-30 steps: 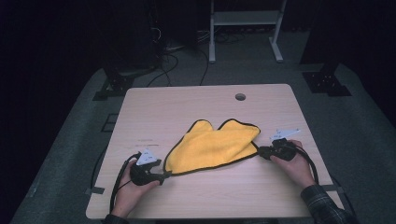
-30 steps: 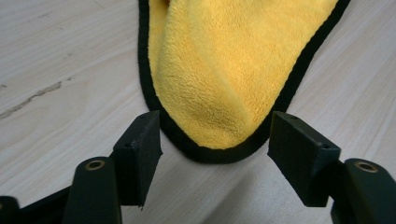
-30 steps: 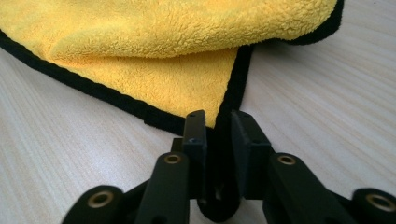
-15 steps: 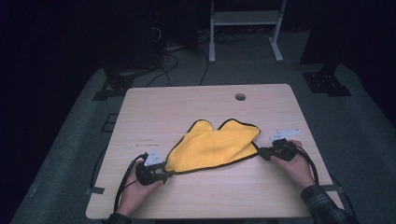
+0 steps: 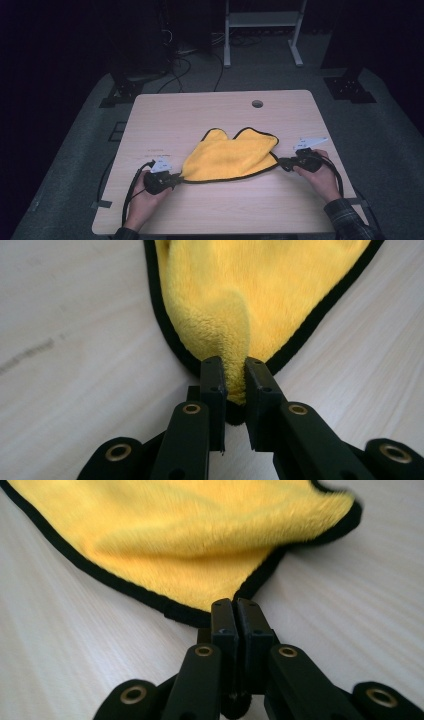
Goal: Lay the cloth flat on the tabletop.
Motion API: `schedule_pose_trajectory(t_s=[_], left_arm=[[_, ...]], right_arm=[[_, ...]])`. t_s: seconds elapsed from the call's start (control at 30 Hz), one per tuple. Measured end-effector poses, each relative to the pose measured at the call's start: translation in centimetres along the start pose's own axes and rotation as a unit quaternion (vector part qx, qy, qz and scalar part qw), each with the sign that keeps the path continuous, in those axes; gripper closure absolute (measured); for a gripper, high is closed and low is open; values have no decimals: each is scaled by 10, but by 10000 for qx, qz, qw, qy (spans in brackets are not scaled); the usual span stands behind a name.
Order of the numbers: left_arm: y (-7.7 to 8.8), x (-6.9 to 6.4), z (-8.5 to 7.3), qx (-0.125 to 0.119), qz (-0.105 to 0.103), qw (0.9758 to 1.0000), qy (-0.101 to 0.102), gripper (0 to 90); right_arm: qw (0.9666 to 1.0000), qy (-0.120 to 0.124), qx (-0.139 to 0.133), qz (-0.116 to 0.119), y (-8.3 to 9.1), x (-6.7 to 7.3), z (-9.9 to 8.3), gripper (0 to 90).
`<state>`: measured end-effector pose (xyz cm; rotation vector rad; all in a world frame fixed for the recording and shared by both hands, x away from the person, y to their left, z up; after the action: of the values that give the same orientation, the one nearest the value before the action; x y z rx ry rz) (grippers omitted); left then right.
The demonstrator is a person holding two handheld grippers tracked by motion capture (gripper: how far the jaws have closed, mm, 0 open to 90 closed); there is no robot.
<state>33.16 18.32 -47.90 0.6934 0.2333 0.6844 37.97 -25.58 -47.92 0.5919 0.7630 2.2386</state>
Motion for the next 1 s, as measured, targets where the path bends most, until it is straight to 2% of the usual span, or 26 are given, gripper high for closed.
schedule_pose_trajectory(t_s=[0.03,0.07,0.1,0.17,0.2,0.23,0.27,0.33,0.57,0.67,0.7,0.77,0.83,0.9,0.97,1.0], left_arm=[[0,0,0,0,0,10000,0,801],[9,1,9,-278,-18,9996,70,801],[13,2,13,-381,-34,9992,90,802],[16,3,18,-476,-22,9988,82,804],[23,6,27,-689,-21,9975,122,804],[23,6,27,-689,-21,9975,122,805],[28,9,35,-868,-11,9961,140,804],[34,12,43,-1034,-29,9945,186,805],[45,17,70,-1433,-33,9895,158,807],[47,17,77,-1518,-19,9883,171,809],[50,18,84,-1614,-31,9867,170,809],[52,19,88,-1646,-24,9862,169,810],[59,19,98,-1809,-21,9834,149,811],[62,18,101,-1855,-25,9826,135,811],[74,18,111,-2031,8,9791,64,812],[77,18,114,-2071,8,9783,52,812]], right_arm=[[10000,0,0,0,0,0,0,861],[9998,-25,-199,35,10,2,6,861],[9996,-20,-288,50,15,3,9,861],[9992,-12,-386,52,20,4,12,861],[9985,-5,-551,75,29,7,19,862],[9985,-5,-551,75,29,7,19,862],[9973,39,-733,66,37,9,26,862],[9961,60,-883,28,44,10,32,862],[9907,136,-1351,-71,70,13,54,863],[9894,154,-1440,-80,76,16,60,863],[9889,195,-1473,-70,78,17,62,863],[9884,177,-1506,-46,79,17,63,863],[9872,154,-1589,-63,84,18,67,863],[9863,154,-1644,-49,88,20,69,863],[9828,256,-1827,-57,101,25,75,863],[9807,294,-1932,-71,108,28,78,863]])
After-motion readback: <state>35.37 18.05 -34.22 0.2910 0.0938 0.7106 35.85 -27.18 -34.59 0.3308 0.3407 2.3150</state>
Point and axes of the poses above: each handheld gripper's, and its own axes: y roughly backward along the jaws, z roughly out of its top, x roughly to its left, the point moved 4 cm from there along -y, roughly forward along the jaws, and after that the axes turned 6 degrees about -y, right-handed, at the moved point
